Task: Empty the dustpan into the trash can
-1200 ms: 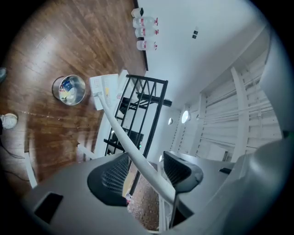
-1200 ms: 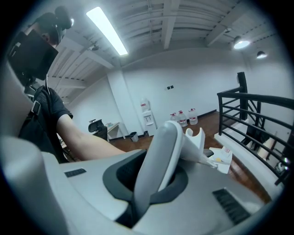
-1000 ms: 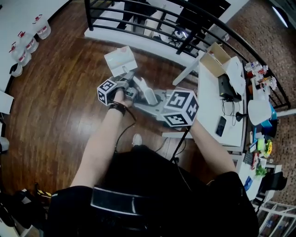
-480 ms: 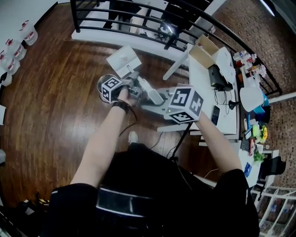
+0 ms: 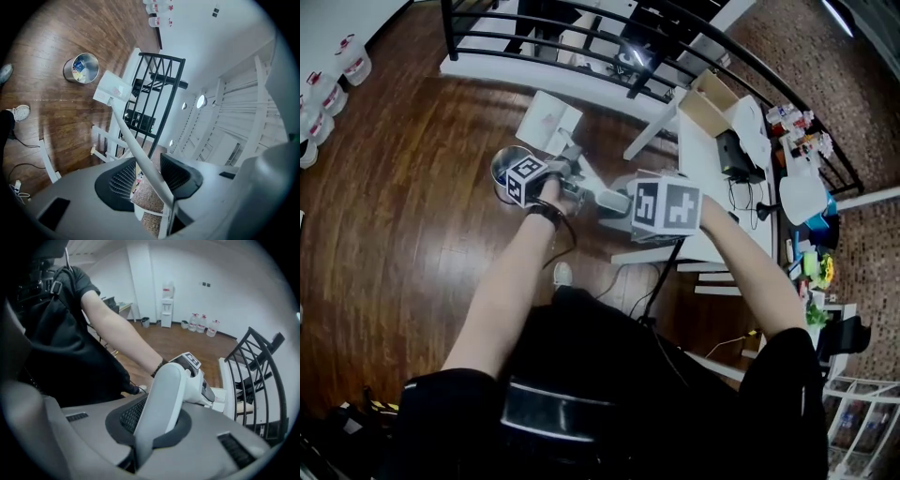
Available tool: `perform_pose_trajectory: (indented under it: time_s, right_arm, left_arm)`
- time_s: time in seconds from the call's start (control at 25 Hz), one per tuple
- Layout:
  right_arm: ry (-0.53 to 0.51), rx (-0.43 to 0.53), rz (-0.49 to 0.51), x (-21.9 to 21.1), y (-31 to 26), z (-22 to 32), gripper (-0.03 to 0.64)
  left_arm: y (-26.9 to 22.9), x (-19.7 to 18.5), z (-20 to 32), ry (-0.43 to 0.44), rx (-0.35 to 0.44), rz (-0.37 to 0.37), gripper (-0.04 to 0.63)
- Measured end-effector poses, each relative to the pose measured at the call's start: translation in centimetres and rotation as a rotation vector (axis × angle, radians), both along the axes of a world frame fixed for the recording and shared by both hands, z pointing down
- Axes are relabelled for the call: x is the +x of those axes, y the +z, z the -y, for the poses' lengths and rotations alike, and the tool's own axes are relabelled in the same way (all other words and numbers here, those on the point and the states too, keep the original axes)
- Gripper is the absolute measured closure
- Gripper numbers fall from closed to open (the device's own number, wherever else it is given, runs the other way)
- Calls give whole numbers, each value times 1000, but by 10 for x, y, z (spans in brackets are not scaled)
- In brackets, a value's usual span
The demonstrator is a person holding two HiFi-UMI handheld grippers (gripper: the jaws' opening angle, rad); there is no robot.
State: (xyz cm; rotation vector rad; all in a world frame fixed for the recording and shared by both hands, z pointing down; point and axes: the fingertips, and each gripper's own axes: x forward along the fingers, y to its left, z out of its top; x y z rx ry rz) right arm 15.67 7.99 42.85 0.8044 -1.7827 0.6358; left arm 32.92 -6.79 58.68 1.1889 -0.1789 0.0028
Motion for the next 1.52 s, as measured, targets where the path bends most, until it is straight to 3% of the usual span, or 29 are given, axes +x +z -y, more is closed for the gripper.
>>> perform_pose_trajectory:
  time_s: [0.64, 1.12, 1.52]
  right_arm:
    - [-346, -259, -220, -11, 12, 4, 611]
    - [-563, -382, -414, -9, 6, 13, 612]
    - [-690, -472, -515, -14, 7, 18, 612]
  left_arm:
    - [9, -14, 25, -84, -76, -31, 449]
    - [10, -27, 37, -129, -106, -93, 449]
    - [12, -40, 49, -191, -139, -148, 449]
